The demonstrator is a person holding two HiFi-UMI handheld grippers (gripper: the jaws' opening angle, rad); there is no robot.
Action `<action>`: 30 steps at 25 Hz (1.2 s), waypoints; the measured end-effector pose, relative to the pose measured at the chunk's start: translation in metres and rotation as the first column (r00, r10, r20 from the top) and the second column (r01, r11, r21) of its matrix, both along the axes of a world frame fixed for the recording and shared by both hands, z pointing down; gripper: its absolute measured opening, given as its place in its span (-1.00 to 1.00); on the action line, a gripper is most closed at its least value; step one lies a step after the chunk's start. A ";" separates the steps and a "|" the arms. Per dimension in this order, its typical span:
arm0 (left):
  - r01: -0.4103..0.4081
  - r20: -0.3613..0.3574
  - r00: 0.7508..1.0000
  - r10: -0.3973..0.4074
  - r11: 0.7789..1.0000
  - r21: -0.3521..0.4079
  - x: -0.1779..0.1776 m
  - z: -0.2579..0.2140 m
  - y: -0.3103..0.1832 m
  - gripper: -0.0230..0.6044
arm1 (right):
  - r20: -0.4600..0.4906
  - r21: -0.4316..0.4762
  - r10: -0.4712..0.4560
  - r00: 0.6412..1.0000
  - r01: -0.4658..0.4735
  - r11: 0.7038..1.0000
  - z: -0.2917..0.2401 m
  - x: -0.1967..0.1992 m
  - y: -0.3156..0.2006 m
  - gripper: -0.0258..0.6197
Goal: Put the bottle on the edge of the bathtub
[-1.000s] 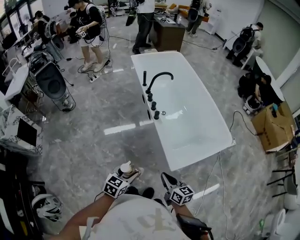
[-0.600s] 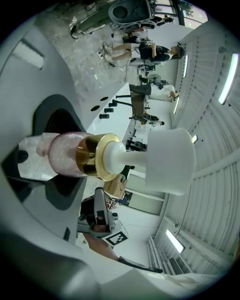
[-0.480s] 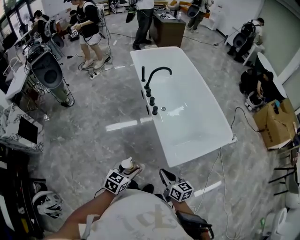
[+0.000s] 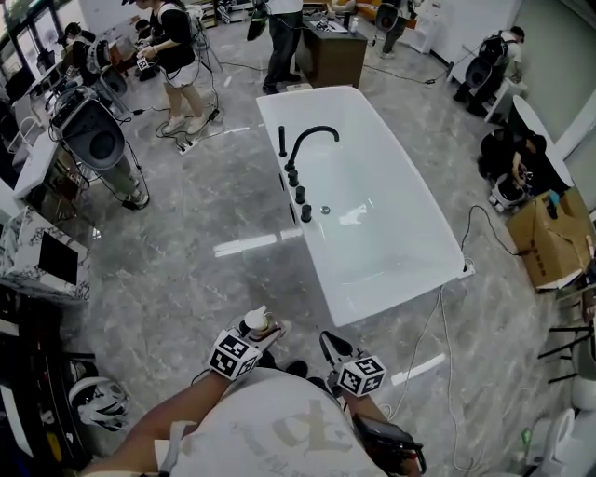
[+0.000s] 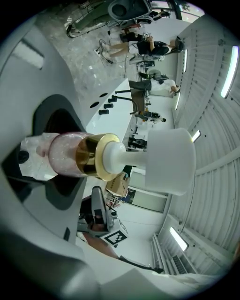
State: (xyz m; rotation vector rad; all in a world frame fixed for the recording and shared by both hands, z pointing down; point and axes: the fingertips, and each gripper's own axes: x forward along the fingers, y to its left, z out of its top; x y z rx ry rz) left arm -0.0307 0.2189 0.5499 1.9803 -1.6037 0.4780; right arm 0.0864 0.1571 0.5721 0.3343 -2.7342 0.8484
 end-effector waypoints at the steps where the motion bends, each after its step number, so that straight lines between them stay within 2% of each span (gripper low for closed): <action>1: -0.001 0.002 1.000 0.001 1.000 0.001 0.000 -0.001 -0.001 -0.22 | 0.002 0.001 0.004 1.000 -0.004 1.000 0.000 0.000 -0.001 -0.90; 20: -0.039 0.021 0.999 0.038 0.999 0.017 0.021 -0.014 -0.011 -0.22 | 0.010 -0.012 0.081 0.997 -0.081 0.997 0.002 0.029 -0.005 -0.90; 30: -0.020 0.005 1.000 0.020 0.999 0.026 0.021 -0.014 -0.011 -0.22 | -0.005 -0.024 0.093 0.996 -0.093 0.995 0.007 0.035 0.000 -0.90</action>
